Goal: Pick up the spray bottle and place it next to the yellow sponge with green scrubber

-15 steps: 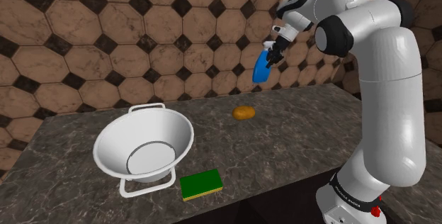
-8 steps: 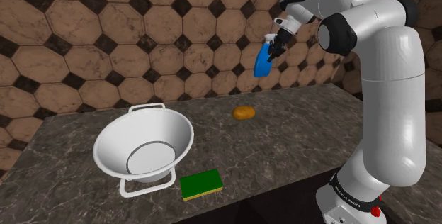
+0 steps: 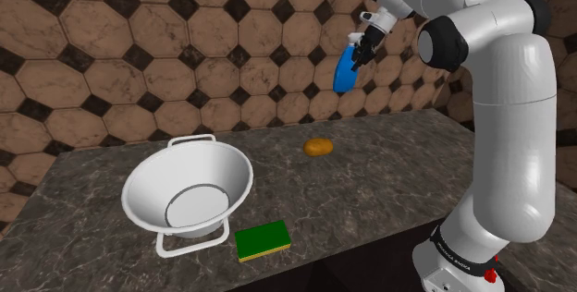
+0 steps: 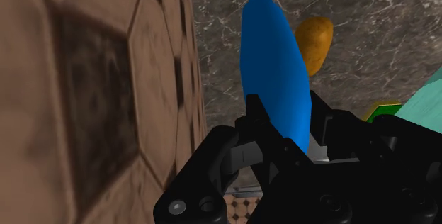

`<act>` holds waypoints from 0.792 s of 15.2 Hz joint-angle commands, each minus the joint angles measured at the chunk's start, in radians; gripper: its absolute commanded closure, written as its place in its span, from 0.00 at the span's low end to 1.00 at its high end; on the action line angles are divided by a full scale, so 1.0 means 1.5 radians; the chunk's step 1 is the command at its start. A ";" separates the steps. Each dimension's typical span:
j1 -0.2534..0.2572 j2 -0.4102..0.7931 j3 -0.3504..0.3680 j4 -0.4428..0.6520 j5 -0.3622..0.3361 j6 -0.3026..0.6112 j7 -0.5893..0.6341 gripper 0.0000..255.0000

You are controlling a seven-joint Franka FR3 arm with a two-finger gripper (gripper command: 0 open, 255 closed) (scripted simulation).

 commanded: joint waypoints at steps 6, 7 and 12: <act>-0.022 0.001 0.001 0.067 0.002 -0.054 0.028 1.00; -0.027 0.002 0.002 0.078 0.003 -0.063 0.032 1.00; -0.052 0.011 0.006 0.140 0.013 -0.107 0.055 1.00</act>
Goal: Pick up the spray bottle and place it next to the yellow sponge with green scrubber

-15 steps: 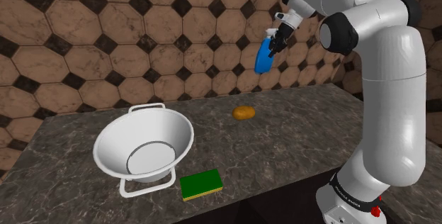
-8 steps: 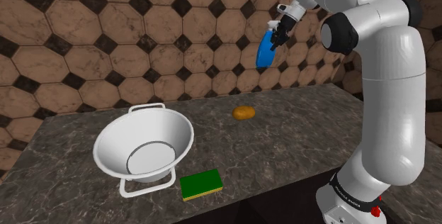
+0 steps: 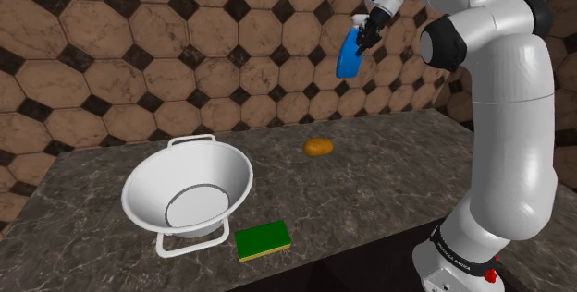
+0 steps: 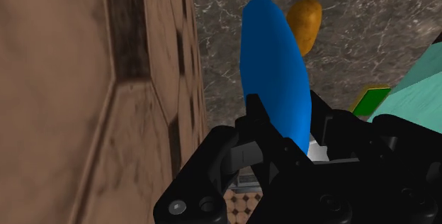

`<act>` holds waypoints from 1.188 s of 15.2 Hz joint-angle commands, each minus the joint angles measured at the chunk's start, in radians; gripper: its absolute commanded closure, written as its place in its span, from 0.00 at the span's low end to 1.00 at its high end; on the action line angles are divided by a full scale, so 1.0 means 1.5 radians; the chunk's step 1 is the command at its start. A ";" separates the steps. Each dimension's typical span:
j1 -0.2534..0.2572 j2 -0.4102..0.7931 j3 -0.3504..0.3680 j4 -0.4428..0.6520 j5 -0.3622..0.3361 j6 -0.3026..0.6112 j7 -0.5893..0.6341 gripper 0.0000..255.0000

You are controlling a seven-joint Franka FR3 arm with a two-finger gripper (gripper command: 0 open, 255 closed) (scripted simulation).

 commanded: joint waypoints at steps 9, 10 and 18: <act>-0.075 0.036 0.020 0.156 0.039 -0.098 0.054 1.00; -0.027 -0.002 0.006 0.093 0.012 -0.072 0.049 1.00; 0.268 -0.286 -0.032 -0.242 -0.193 0.116 0.147 1.00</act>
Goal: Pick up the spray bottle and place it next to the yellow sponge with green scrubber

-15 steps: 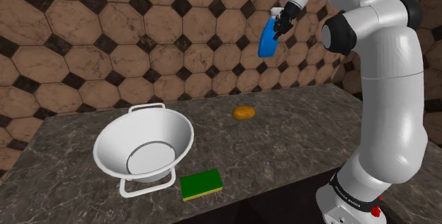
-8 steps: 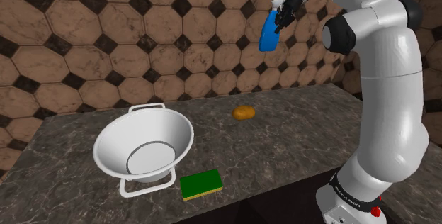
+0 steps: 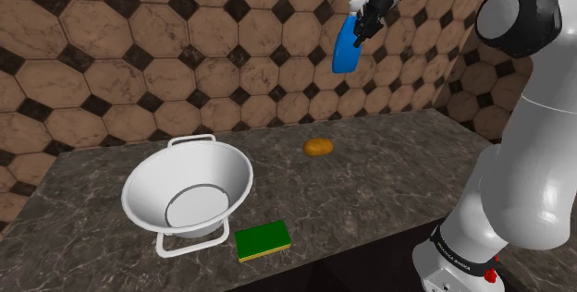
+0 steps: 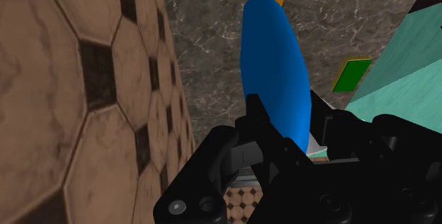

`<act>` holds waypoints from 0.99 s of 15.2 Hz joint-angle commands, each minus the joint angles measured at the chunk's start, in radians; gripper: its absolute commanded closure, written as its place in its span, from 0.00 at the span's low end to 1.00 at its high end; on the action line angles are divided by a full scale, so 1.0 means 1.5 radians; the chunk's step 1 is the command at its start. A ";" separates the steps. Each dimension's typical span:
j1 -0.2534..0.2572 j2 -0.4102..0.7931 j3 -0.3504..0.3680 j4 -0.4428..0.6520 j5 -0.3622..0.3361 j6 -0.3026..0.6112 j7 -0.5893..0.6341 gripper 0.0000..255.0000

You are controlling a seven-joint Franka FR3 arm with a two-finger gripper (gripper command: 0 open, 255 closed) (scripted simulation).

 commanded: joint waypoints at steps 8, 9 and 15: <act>0.111 -0.286 0.140 -0.256 -0.197 0.165 0.217 1.00; 0.111 -0.306 0.159 -0.277 -0.207 0.176 0.237 1.00; 0.110 -0.400 0.266 -0.381 -0.237 0.230 0.348 1.00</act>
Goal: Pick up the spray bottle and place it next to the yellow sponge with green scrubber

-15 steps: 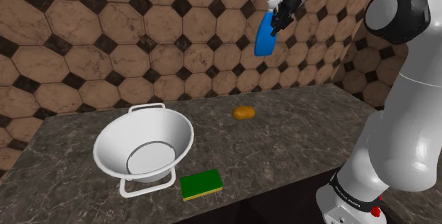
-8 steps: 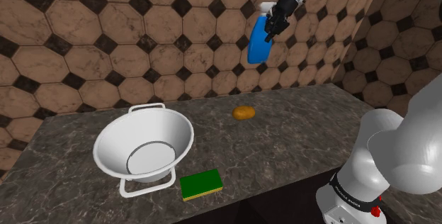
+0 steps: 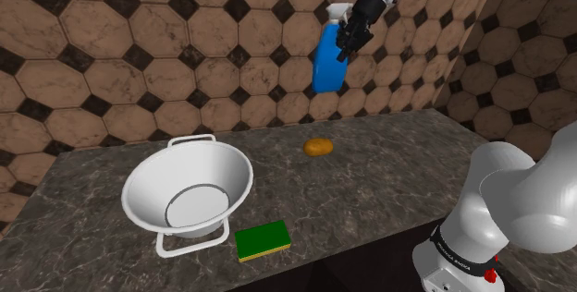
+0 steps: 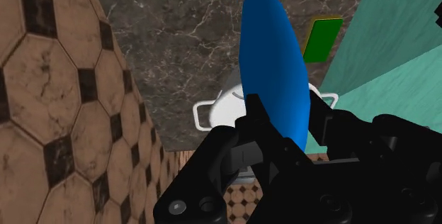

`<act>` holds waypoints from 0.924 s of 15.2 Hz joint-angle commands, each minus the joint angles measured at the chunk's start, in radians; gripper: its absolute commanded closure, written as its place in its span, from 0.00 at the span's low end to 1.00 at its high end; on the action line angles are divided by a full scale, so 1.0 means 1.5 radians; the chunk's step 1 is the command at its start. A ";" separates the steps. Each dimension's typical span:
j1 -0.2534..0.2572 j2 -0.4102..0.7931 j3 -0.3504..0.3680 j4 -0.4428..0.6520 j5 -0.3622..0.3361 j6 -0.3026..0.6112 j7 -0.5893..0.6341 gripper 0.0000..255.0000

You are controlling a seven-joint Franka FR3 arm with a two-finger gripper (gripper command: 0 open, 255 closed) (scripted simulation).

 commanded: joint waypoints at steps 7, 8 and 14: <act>0.010 -0.082 0.128 -0.102 -0.003 0.061 0.134 1.00; 0.013 -0.088 0.143 -0.111 -0.001 0.068 0.150 1.00; 0.033 -0.111 0.226 -0.147 0.014 0.106 0.238 1.00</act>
